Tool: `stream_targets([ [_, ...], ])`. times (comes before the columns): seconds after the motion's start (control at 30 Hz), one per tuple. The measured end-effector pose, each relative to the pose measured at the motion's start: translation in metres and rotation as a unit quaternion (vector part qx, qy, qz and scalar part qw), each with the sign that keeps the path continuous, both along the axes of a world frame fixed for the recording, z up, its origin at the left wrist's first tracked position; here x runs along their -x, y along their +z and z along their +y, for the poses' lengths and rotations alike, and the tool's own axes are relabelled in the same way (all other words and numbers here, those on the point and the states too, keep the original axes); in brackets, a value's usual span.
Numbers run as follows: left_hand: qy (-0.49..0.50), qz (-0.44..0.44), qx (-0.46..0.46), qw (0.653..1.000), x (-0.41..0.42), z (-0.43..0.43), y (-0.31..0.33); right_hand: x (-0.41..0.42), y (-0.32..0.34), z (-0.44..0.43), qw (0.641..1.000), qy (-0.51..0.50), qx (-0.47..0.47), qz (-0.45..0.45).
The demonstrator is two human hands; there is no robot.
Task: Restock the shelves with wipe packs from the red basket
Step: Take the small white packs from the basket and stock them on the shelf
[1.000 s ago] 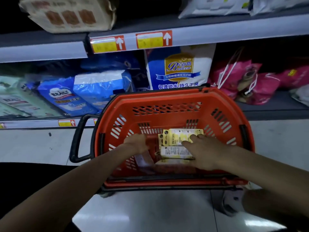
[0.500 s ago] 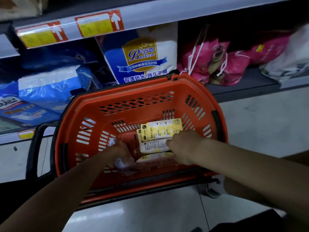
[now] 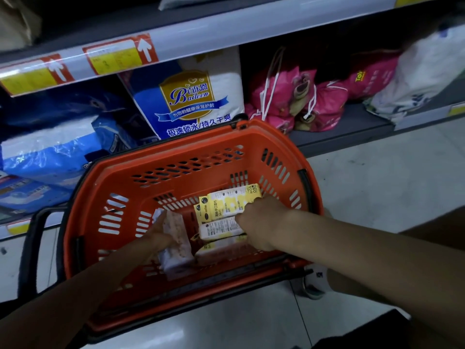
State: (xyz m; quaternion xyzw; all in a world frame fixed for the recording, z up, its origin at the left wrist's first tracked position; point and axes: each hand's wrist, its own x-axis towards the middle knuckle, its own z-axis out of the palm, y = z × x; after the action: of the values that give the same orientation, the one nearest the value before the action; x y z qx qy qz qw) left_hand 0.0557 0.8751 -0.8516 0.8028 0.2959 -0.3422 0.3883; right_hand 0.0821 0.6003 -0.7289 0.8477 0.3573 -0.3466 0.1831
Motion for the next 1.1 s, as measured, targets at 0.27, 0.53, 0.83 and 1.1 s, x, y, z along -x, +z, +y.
stream_targets([
  [0.27,-0.058,-0.084,0.111,0.989,-0.013,0.010,0.101,-0.008,0.026,0.007,0.999,-0.035,-0.034,-0.013],
  [0.53,-0.005,-0.125,0.184,0.975,0.009,-0.015,0.186,-0.012,0.068,0.021,0.913,-0.271,-0.304,0.028],
  [0.83,0.075,-0.180,0.297,0.935,0.011,-0.041,0.183,0.003,0.080,0.040,0.674,-0.517,-0.488,0.198],
  [1.1,0.127,-0.231,0.344,0.901,0.003,-0.044,0.182,0.003,0.075,0.056,0.546,-0.596,-0.544,0.222],
])
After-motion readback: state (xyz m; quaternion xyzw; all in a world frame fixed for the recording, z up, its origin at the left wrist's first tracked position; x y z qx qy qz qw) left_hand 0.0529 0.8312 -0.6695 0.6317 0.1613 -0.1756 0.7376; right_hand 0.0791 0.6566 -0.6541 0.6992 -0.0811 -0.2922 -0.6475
